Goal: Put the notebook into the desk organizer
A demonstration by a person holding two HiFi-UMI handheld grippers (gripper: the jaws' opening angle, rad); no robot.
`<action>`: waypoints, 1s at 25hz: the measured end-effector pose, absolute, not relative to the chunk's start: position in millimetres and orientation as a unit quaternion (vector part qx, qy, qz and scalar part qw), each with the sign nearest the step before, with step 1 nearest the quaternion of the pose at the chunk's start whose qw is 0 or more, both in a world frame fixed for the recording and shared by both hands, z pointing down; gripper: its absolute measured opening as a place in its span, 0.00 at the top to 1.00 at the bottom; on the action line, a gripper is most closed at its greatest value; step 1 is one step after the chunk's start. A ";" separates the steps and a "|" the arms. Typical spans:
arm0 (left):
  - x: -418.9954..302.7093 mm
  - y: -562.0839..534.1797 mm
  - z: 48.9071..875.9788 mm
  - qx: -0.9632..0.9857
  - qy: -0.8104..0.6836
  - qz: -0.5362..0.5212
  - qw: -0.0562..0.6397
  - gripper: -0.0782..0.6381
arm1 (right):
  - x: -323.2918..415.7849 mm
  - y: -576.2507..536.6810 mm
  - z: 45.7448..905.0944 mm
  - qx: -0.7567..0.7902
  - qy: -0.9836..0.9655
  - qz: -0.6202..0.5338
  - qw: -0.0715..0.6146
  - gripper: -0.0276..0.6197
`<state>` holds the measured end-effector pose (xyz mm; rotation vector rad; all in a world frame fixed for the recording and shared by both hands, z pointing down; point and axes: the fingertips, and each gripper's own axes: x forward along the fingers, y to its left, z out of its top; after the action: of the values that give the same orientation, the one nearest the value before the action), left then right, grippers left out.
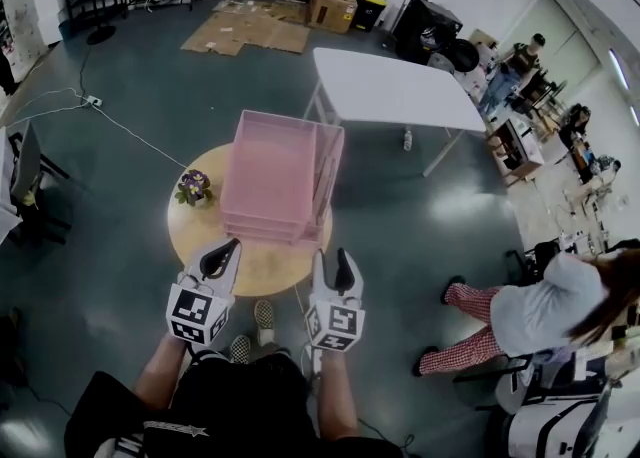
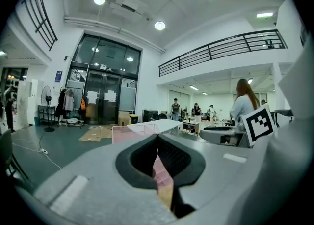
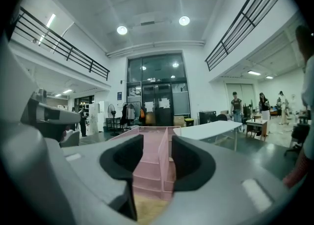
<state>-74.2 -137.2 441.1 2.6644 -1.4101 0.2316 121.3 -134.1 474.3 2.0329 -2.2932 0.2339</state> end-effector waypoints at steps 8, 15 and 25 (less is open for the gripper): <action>-80.3 -110.8 439.3 0.887 -0.455 0.069 0.049 0.88 | 103.4 -87.3 462.0 0.665 -0.744 0.055 0.027 0.70; -85.1 -92.0 444.5 0.889 -0.450 0.073 0.050 0.88 | 92.5 -55.7 462.7 0.667 -0.742 0.050 0.027 0.80; -88.0 -80.3 453.7 0.889 -0.446 0.082 0.058 0.88 | 78.7 -27.5 470.9 0.670 -0.740 0.046 0.042 0.93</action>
<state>-88.0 -80.3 453.7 2.6949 -1.3515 0.2490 78.7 -27.5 470.9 2.0502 -2.2643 0.1417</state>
